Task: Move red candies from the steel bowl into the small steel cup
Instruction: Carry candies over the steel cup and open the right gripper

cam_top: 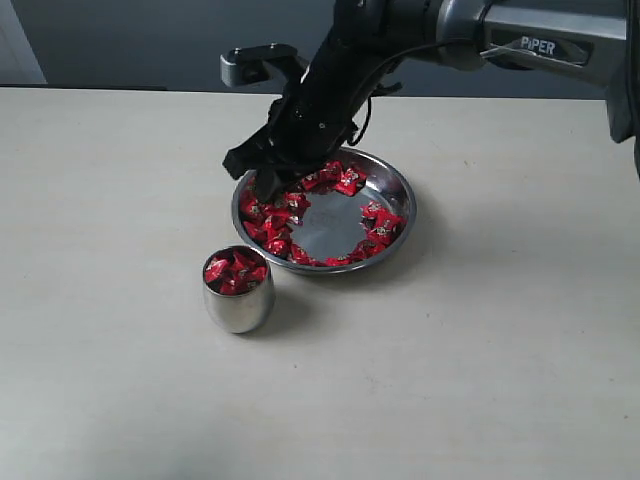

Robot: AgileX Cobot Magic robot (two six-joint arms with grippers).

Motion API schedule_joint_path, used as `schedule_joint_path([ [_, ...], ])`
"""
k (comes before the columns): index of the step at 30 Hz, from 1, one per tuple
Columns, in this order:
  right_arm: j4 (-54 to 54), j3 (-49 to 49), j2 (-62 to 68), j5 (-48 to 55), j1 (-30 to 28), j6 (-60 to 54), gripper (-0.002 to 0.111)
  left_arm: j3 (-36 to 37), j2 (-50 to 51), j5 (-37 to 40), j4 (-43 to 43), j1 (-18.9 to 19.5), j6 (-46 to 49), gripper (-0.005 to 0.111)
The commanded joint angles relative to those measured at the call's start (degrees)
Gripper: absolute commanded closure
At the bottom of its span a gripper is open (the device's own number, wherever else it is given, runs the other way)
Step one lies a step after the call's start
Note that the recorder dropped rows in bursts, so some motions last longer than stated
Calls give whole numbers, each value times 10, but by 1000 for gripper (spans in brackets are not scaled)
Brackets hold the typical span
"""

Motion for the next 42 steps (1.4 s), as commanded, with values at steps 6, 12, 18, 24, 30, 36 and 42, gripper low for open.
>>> schedule_joint_path([
  [6, -24, 2, -8, 41, 75, -22, 107, 1, -3, -2, 0, -4, -2, 106],
  [12, -79, 2, -8, 69, 93, -3, 107, 1, -3, -3, 0, -4, -2, 106],
  [18, -85, 2, -8, 64, 93, -1, 105, 1, -3, -3, 0, -4, -2, 106],
  [24, -85, 2, -8, 61, 93, -6, 72, 1, -3, -3, 0, -4, -2, 106],
  [30, -85, 2, -8, 55, 93, -6, 71, 1, -3, -3, 0, -4, -2, 106],
  [36, -85, 2, -11, 33, 93, -6, 71, 1, -3, -3, 0, -4, -2, 106],
  [42, -98, 2, -30, -12, 93, 0, 71, 1, -3, -3, 0, -4, -2, 106],
])
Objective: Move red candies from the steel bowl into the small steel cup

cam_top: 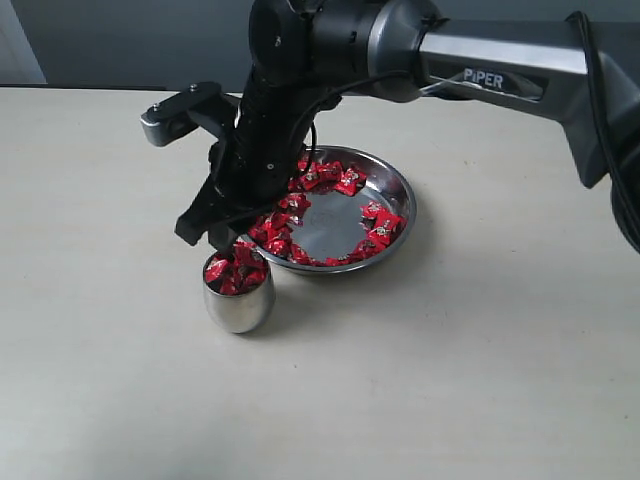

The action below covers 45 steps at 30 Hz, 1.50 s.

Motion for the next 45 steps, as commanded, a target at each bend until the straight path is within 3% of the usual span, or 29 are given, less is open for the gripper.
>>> schedule_joint_path([
  [1, -23, 2, -29, -42, 0, 7, 71, 1, -3, -3, 0, -4, -2, 106],
  [3, -58, 2, -37, -58, 0, 33, 76, 1, -3, -3, 0, -4, -2, 106],
  [7, -146, 2, -57, -73, -15, 119, 107, 1, -3, -3, 0, -4, -2, 106],
  [8, -151, 2, -60, -72, -23, 135, 108, 1, -3, -3, 0, -4, -2, 106],
  [14, -85, 82, -130, -84, -88, 119, 108, 1, -3, -2, 0, -4, -2, 106],
  [19, -87, 309, -279, -265, -104, 126, 108, 1, -3, -2, 0, -4, -2, 106],
  [23, -79, 471, -396, -352, -104, 147, 108, 1, -3, -2, 0, -4, -2, 106],
  [30, -79, 588, -496, -231, -104, 163, 108, 1, -3, -2, 0, -4, -2, 106],
  [35, -290, 592, -510, -211, -104, 158, 108, 1, -3, -3, 0, -4, -2, 106],
  [37, -296, 592, -541, -201, -113, 163, 108, 1, -3, -3, 11, -4, -2, 106],
  [41, -147, 592, -653, -324, -231, 176, 108, 1, -3, -3, 16, -4, -2, 106],
  [42, -88, 592, -703, -326, -287, 162, 108, 1, -3, -3, 16, -4, -2, 106],
  [45, -73, 592, -820, -287, -403, 159, 108, 1, -3, -3, 16, -4, -2, 106],
])
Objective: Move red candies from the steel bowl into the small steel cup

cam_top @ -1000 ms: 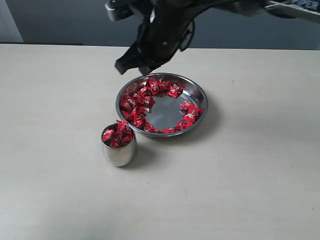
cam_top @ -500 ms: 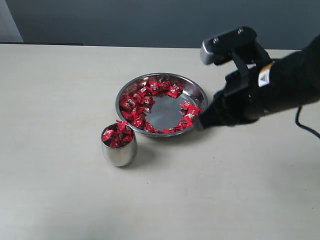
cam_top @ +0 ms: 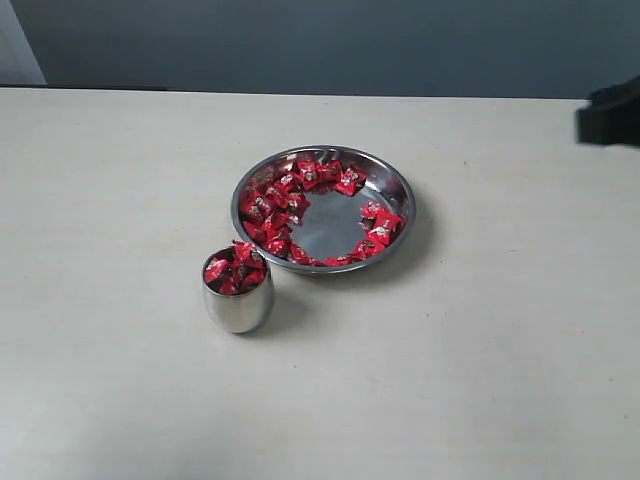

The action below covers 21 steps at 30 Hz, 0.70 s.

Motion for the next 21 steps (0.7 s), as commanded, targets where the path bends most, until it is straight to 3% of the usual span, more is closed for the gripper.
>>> schedule_joint_path([
  [1, 7, 0, -155, 56, -139, -9, 108, 1, -3, -3, 3, -4, -2, 106],
  [4, -29, 0, -250, 142, -182, -9, 108, 1, -3, -3, 3, -4, -2, 106],
  [7, -3, 14, -289, 211, -183, -9, 108, 1, -3, -3, 3, -4, -2, 106],
  [14, 135, 232, -372, -32, -223, -103, 108, 1, -3, -3, 3, -4, -2, 106],
  [18, 147, 350, -509, -58, -281, -106, 108, 1, -3, -3, 3, -4, -2, 106],
  [21, 142, 398, -517, -56, -309, -114, 108, 1, -3, -3, 5, -4, -2, 106],
])
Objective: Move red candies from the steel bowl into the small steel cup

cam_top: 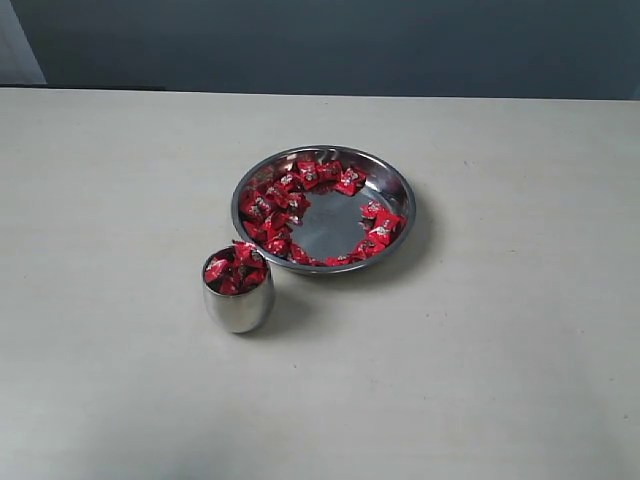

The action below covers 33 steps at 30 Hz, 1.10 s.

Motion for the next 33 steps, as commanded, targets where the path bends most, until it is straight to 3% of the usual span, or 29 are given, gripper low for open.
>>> schedule_joint_path([
  [1, -9, 44, -11, -11, -33, -10, 108, 1, -3, -3, 5, -4, -2, 106],
  [10, -145, 82, -11, -51, -41, 116, 108, 1, -3, -3, 6, -4, -2, 106],
  [33, -185, 82, -11, -54, -41, 184, 108, 1, -3, -3, 6, -4, -2, 106],
])
